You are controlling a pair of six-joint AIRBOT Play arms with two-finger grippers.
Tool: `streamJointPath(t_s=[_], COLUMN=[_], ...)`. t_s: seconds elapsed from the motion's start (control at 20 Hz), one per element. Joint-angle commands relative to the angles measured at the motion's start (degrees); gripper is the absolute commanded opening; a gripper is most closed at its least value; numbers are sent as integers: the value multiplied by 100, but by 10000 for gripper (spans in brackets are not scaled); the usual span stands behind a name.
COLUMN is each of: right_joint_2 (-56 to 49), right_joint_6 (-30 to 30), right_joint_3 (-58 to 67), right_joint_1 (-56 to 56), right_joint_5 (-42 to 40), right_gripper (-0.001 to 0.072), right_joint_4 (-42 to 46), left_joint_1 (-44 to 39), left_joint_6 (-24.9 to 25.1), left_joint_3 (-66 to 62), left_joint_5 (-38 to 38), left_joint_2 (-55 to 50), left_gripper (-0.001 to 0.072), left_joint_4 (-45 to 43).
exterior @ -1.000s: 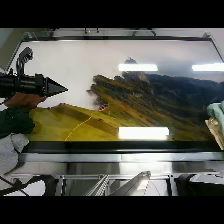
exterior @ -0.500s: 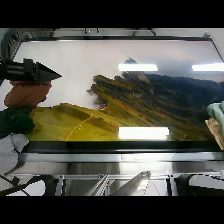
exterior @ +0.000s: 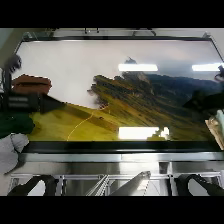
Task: Fold the shirts.
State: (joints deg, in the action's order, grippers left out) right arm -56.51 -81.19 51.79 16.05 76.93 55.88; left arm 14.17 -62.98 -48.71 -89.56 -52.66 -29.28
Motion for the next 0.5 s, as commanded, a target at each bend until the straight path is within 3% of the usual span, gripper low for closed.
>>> streamJointPath(t_s=[0.0,0.45], right_joint_2=[1060,1154], right_joint_6=[146,151], right_joint_3=[-1419,-1521], right_joint_1=[-874,-1294], right_joint_5=[-619,-645], right_gripper=[20,21], right_joint_4=[-151,-474], left_joint_1=[-4,2], left_joint_6=[-4,-13], left_joint_3=[1744,3136], left_joint_5=[157,275], left_joint_2=[951,2251], left_gripper=[16,16], left_joint_4=[-267,-264])
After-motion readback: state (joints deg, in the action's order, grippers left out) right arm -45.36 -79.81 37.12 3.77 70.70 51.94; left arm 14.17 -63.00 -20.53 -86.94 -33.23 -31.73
